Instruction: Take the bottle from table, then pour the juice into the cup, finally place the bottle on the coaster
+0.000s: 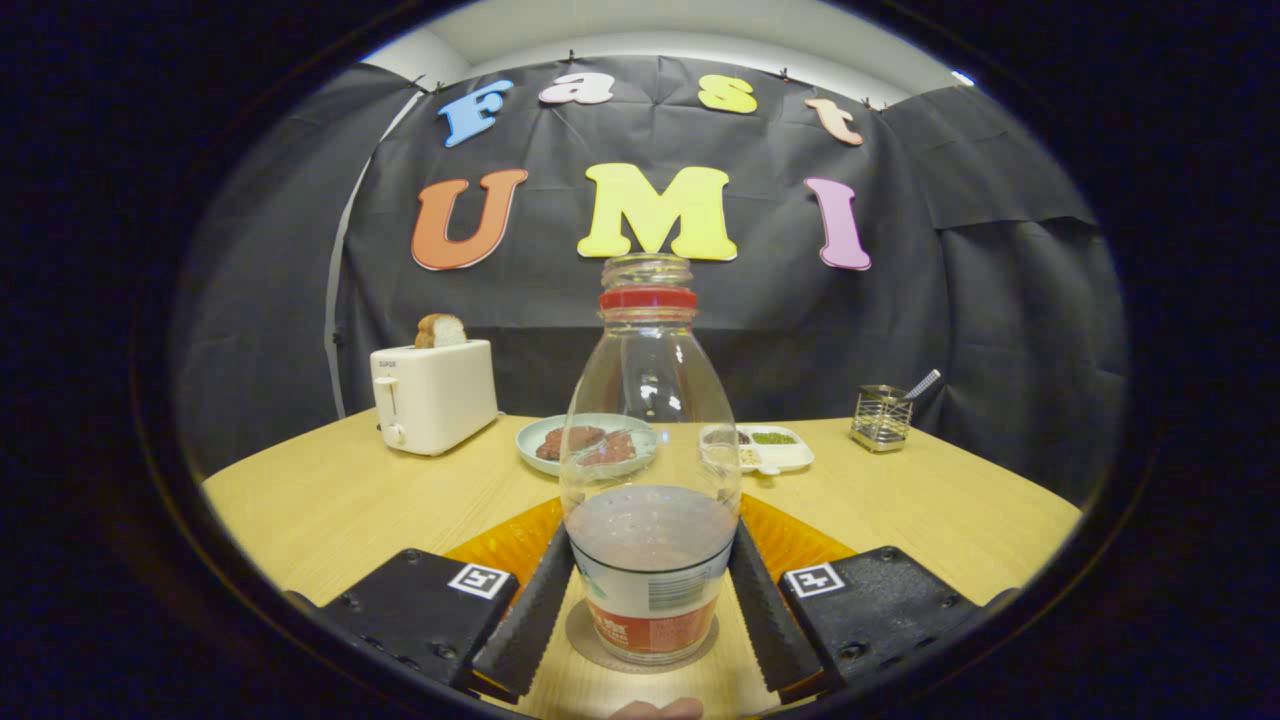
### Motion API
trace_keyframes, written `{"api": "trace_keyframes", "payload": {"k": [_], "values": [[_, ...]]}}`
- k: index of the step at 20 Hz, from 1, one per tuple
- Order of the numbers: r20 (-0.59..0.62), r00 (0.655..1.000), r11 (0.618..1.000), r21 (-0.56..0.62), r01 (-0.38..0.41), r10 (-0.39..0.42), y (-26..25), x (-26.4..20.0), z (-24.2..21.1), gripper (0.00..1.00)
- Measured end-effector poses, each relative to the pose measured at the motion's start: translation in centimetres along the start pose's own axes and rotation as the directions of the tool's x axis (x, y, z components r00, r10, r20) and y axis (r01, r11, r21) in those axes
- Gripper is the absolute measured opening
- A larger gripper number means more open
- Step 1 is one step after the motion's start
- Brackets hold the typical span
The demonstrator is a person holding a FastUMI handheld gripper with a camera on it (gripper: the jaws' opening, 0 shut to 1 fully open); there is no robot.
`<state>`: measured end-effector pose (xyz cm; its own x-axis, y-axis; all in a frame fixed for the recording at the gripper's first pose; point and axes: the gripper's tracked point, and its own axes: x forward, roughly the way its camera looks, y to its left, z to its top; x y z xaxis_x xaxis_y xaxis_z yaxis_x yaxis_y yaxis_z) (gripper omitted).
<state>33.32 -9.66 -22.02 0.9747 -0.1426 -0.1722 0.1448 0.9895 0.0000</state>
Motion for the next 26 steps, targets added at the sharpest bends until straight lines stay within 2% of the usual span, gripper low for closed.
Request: {"api": "trace_keyframes", "payload": {"k": [2,6,13,22,26], "values": [[-0.017,1.000,1.000,0.005,0.005,-0.005,0.0,-0.1,-0.5,1.00],[-0.020,1.000,1.000,0.007,-0.011,0.012,0.4,-1.0,-0.1,1.00],[0.046,0.999,0.999,0.026,-0.027,0.026,0.5,-4.4,4.2,1.00],[0.124,0.992,0.994,0.098,-0.045,0.033,-0.4,-13.3,11.4,1.00],[0.081,0.996,0.997,0.063,-0.032,0.027,-0.2,-17.2,12.3,1.00]]}}
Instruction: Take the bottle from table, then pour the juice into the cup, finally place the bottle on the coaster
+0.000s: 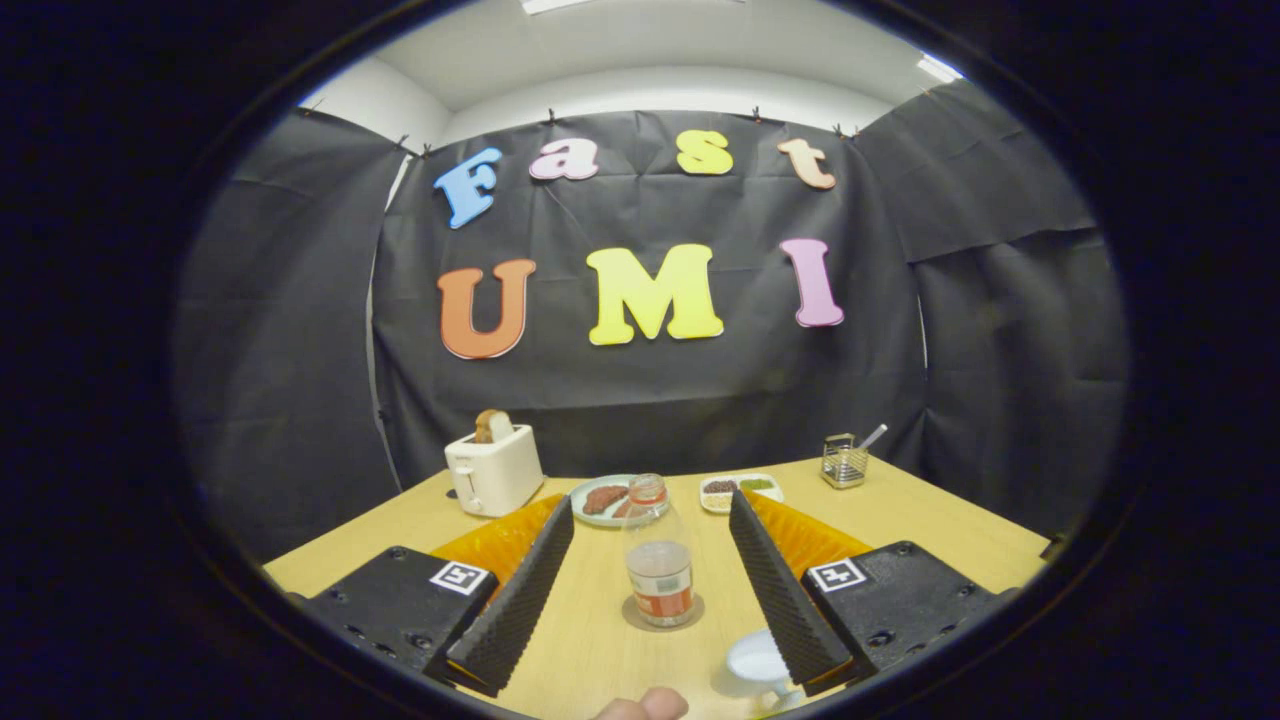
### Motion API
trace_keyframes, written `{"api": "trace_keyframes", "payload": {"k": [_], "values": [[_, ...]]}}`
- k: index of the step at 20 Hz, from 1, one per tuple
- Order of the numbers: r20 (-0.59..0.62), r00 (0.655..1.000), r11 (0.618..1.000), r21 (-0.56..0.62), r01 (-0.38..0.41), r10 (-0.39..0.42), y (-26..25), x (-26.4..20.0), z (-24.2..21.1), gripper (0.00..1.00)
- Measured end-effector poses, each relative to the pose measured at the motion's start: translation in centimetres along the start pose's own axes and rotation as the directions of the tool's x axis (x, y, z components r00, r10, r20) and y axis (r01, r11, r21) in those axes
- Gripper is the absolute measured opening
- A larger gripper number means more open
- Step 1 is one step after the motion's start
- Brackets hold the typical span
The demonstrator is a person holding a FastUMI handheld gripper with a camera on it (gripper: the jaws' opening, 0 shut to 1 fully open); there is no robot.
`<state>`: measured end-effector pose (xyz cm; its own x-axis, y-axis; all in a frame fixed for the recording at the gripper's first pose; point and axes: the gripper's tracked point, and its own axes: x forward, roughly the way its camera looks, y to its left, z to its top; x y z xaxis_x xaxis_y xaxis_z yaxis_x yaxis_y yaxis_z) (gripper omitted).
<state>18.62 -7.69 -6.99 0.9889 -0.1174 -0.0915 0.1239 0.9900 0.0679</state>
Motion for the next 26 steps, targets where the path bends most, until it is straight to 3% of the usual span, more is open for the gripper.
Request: {"api": "trace_keyframes", "payload": {"k": [5,7,15,26], "values": [[-0.033,0.999,0.999,0.016,-0.031,0.031,1.0,-4.6,0.6,1.00],[-0.051,0.999,1.000,0.002,0.004,-0.004,0.1,-6.1,0.3,1.00],[-0.028,1.000,1.000,-0.024,-0.002,0.001,1.6,-12.0,2.1,0.99],[-0.047,0.995,0.996,-0.038,0.082,-0.084,-1.0,-16.8,3.4,1.00]]}}
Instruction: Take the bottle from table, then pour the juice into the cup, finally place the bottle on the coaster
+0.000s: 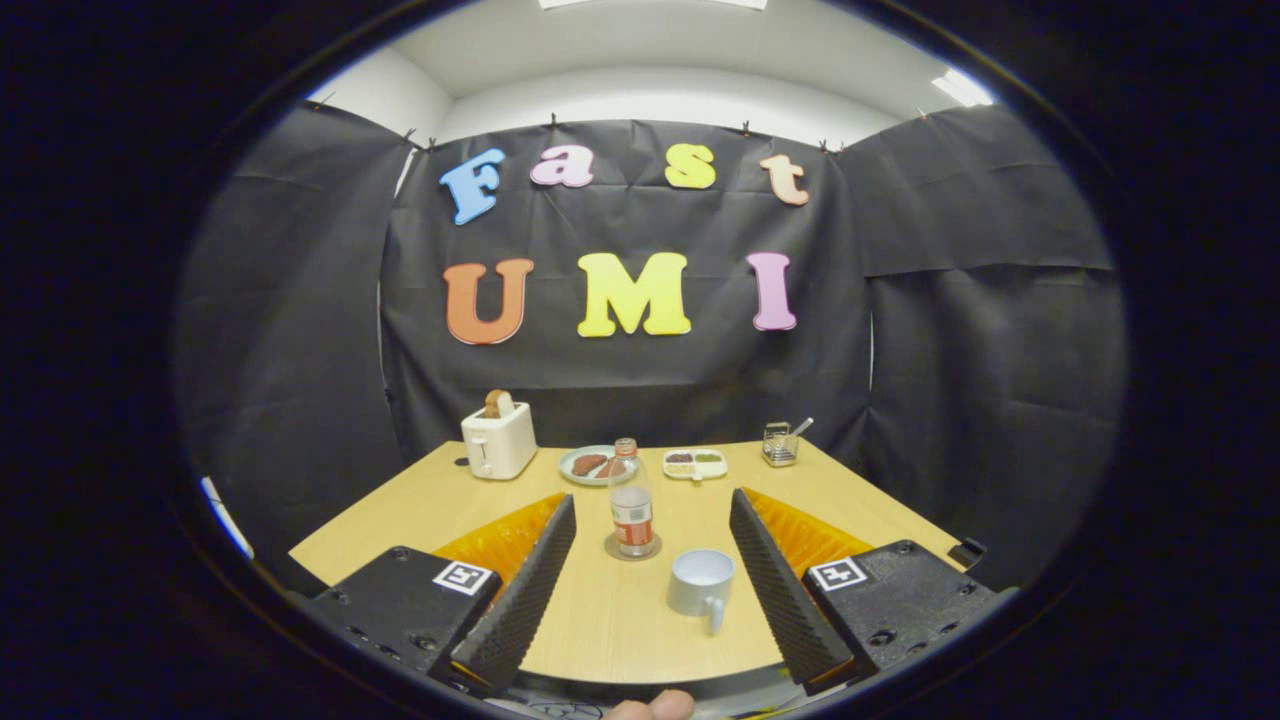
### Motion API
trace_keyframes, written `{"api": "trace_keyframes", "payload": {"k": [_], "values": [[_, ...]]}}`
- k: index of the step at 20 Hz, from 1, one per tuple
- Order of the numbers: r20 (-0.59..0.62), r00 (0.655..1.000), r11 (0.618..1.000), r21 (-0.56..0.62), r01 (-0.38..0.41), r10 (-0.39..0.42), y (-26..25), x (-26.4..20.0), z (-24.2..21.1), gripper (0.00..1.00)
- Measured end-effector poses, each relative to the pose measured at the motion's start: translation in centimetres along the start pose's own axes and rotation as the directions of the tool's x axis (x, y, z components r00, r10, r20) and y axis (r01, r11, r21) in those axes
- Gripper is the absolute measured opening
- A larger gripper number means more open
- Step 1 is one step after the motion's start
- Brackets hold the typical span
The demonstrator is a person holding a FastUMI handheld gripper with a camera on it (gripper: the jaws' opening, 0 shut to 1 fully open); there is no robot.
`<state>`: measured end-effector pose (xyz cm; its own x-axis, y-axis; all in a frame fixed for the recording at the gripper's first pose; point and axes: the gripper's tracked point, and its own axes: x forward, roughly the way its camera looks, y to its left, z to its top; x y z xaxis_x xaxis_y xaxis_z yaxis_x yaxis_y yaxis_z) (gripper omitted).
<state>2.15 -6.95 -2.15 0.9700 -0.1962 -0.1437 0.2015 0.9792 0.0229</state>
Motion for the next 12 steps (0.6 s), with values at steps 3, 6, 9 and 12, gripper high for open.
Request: {"api": "trace_keyframes", "payload": {"k": [3,6,9,12], "values": [[0.010,1.000,1.000,-0.027,-0.009,0.010,0.4,-0.5,0.8,1.00],[-0.004,1.000,0.999,-0.047,-0.009,0.009,0.4,-0.7,0.9,1.00],[0.004,1.000,0.999,-0.047,-0.026,0.026,0.7,-0.9,1.3,1.00],[0.012,1.000,0.998,-0.053,-0.025,0.025,0.6,-0.9,1.7,1.00]]}}
